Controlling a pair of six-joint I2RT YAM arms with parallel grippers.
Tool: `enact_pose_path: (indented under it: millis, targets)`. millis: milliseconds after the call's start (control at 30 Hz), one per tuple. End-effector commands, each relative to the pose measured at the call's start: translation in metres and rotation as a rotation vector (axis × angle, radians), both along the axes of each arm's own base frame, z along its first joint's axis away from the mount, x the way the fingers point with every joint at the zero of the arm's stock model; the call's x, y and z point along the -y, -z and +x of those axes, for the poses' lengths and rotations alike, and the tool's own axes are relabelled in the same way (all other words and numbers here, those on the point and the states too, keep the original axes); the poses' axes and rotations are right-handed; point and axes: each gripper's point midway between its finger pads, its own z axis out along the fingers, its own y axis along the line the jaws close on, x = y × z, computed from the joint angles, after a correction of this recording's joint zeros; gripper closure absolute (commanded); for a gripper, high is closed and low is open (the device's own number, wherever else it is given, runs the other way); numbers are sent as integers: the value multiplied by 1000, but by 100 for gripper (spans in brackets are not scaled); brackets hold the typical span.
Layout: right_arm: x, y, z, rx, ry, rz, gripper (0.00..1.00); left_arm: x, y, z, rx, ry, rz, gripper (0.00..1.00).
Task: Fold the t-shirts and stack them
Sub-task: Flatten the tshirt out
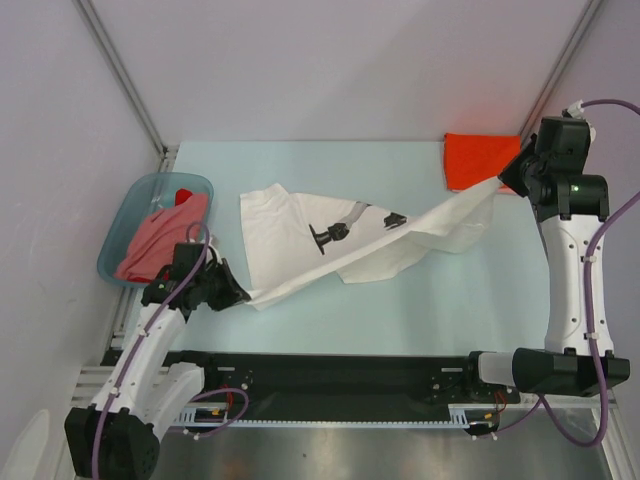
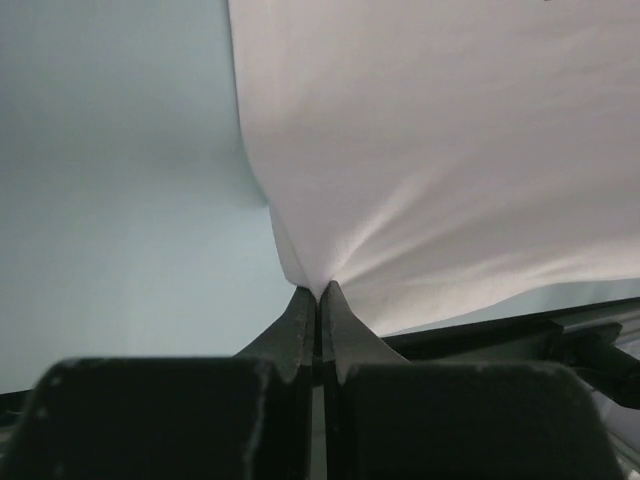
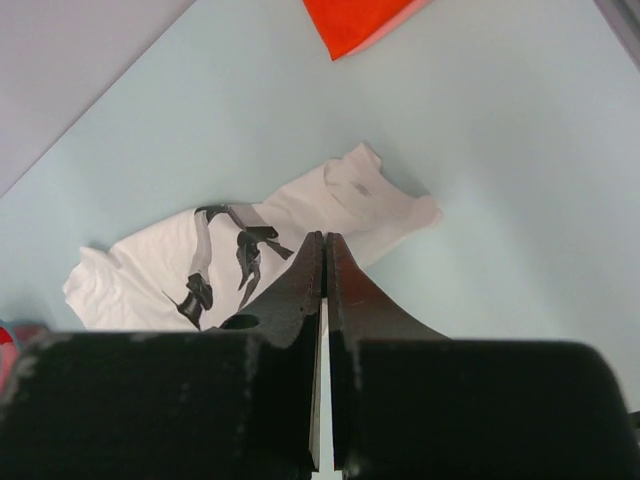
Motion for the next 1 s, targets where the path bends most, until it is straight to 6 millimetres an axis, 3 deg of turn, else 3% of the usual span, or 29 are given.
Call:
enact_pose_path:
  millis: [0,100,133,200,233,267,300,333,400,433,467,533,567,633,667,700,767,800,867,900,967]
  targets:
    - [9,-16,10,60,25,-44,100,11,-7,13,50,-32,-91,100]
    - [6,-24,18,92,12,-29,100,10,-29,28,109,-62,-101,100]
    - [3,-29,23,114,-5,-18,100,11,-56,40,180,-74,-111,100]
    - [0,-46,33,179,-13,-1,100,6,-84,58,247,-103,-98,100]
    - [-2,-59,41,218,-24,12,100,7,-122,73,335,-107,-111,100]
    - [-3,-68,44,245,-31,19,100,8,-140,82,371,-103,-118,100]
    - [-2,-85,51,304,-31,28,100,11,-159,91,410,-88,-132,100]
    - [-3,-105,56,358,-44,30,100,14,-195,110,479,-79,-145,100]
    - [-1,-142,61,476,-44,19,100,18,-236,128,556,-54,-150,100]
    - [5,-157,61,524,-34,13,100,19,-239,146,545,-32,-130,99]
    - [7,-180,57,590,-28,5,100,19,-292,153,664,-17,-129,100]
    - [18,-216,50,712,1,-6,100,20,-326,166,737,40,-93,99]
    - [21,-238,45,788,7,-16,100,22,-363,182,815,71,-86,99]
    - [24,-269,27,893,25,-36,100,19,-397,188,883,110,-50,99]
    - [25,-287,19,963,30,-58,100,16,-428,190,961,107,-46,100]
    - [24,-298,9,1000,27,-68,100,10,-445,191,1011,85,-61,100]
    - [24,-317,-3,1063,36,-97,100,10,-461,186,1036,86,-135,99]
    - [23,-329,-15,1101,36,-111,100,-6,-474,188,1056,28,-187,100]
    - [21,-346,-33,1157,37,-150,100,1,-477,181,1054,83,-284,100]
    - [21,-351,-39,1172,40,-161,100,-2,-496,171,1111,79,-328,100]
    - [20,-358,-55,1192,50,-175,100,-3,-491,168,1097,88,-367,99]
